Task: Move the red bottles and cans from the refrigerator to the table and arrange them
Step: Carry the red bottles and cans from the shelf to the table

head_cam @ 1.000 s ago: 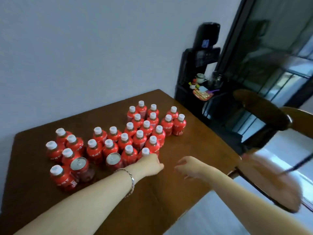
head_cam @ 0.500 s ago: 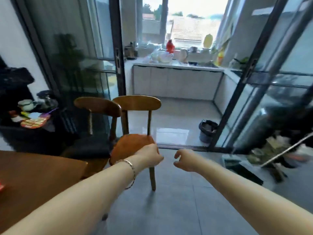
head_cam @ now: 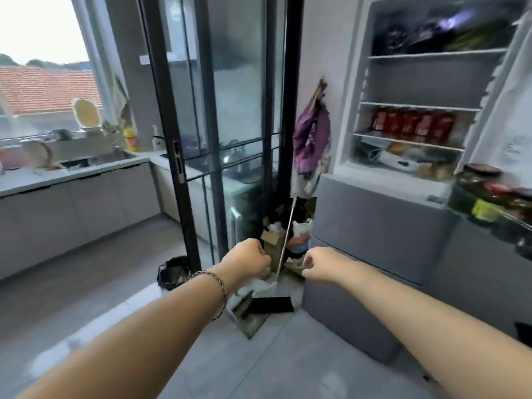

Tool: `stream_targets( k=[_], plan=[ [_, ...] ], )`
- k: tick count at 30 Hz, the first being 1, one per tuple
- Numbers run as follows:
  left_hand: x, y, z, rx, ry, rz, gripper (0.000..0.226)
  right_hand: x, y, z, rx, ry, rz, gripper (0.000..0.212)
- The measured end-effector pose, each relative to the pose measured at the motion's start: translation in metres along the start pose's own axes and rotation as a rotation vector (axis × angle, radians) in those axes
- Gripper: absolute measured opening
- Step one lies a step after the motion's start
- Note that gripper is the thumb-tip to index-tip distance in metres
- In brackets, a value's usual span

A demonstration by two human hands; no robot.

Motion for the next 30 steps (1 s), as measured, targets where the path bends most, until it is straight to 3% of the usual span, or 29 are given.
stream_targets(
  k=[4,12,22,26,30],
  plan=[
    [0.099,-0.07,-0.004,-0.01,0.017,0.181,0.011,0.073,-0.03,-0.063,0.117,-0.024,0.177,0.028],
    [0.246,-0.191,0.014,-0.043,0.073,0.387,0.012,0.203,-0.085,-0.158,0.312,-0.057,0.353,0.022],
    [0.431,-0.346,0.008,-0.045,0.199,0.516,0.009,0.337,-0.2,-0.315,0.553,-0.038,0.422,0.023],
    [0.477,-0.401,0.018,-0.058,0.242,0.558,0.005,0.384,-0.233,-0.345,0.658,-0.088,0.467,0.024],
    [0.527,-0.464,0.047,-0.109,0.298,0.613,0.01,0.445,-0.261,-0.367,0.848,-0.135,0.533,0.011]
  ],
)
Point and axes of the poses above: each hand's wrist, its own y-axis away from the middle knuckle, its own z-axis out of the palm, x = y × z, the point moved 10 cm from there along -y, towards the middle knuckle, and after that the axes turned 12 degrees about -z, right-handed, at the moved point
